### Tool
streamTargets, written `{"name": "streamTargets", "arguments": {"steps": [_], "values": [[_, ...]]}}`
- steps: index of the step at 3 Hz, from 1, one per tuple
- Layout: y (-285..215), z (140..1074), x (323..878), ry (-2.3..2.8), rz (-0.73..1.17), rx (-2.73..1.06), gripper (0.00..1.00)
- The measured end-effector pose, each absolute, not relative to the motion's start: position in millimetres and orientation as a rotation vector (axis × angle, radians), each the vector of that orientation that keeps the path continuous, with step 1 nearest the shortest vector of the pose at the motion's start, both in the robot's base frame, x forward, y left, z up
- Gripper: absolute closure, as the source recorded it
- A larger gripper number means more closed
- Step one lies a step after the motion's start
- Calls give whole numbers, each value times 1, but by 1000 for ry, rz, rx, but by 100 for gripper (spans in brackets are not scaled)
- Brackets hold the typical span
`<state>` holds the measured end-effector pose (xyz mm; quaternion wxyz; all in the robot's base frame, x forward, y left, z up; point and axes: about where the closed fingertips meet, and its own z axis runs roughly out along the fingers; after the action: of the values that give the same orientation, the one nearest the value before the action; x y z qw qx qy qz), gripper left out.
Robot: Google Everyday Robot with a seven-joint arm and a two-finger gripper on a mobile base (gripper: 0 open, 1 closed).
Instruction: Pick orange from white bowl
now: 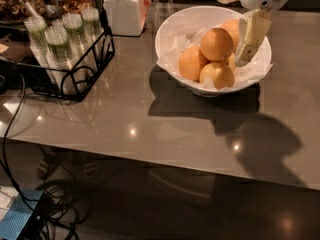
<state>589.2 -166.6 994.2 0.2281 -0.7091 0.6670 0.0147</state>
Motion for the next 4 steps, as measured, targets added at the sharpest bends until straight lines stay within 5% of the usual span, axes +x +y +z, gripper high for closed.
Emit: {"name": "streamTargets", "arguments": {"steps": [4], "values": [[-149,932,645,1772,211,-2015,0]]}}
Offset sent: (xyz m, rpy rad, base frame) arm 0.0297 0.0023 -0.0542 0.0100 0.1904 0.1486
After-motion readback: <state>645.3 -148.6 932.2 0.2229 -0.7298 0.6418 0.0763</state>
